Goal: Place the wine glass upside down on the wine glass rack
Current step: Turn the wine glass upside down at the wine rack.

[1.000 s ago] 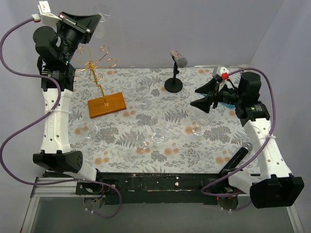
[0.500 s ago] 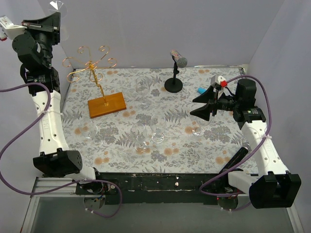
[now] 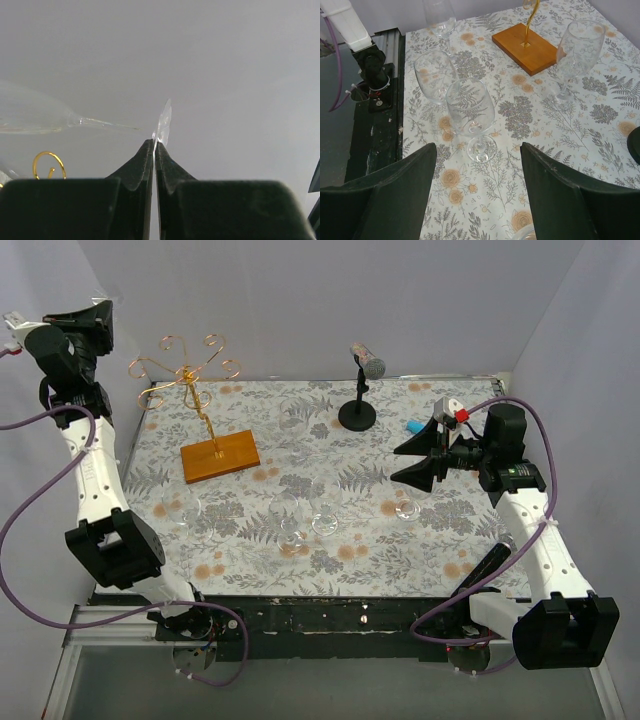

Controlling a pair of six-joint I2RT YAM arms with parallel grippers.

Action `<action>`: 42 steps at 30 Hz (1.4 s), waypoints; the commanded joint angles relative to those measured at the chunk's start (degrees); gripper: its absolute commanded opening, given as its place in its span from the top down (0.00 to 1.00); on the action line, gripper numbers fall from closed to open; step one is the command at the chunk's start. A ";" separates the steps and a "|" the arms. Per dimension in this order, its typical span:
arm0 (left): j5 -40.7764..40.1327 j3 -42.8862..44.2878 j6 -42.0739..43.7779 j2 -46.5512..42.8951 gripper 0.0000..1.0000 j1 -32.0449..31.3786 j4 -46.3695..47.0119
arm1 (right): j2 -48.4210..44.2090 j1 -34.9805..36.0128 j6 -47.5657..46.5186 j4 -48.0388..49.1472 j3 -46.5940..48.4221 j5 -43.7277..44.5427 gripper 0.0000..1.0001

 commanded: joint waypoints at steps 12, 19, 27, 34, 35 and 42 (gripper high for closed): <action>4.30 -6.75 -6.90 -0.89 1.00 -1.08 0.43 | -0.18 -0.18 -0.71 1.29 -0.32 -1.77 0.24; 5.97 -7.72 -6.99 0.25 1.00 -3.01 0.78 | -0.18 -0.18 -1.50 0.94 -0.41 -1.60 0.24; 6.85 -9.47 -6.37 -0.18 1.00 -4.24 1.14 | -0.09 -0.18 -1.76 0.94 -0.67 -0.98 0.24; 7.73 -12.55 -7.25 -1.59 1.00 -5.38 2.89 | -0.27 -0.18 -1.85 1.02 -0.76 -0.80 0.24; 7.81 -12.90 -7.25 -1.94 1.00 -5.47 2.90 | -0.27 -0.18 -1.85 1.02 -0.76 -0.80 0.24; 8.17 -14.57 -7.87 -2.47 1.00 -7.05 3.95 | -0.27 -0.18 -1.85 1.02 -0.76 -0.80 0.24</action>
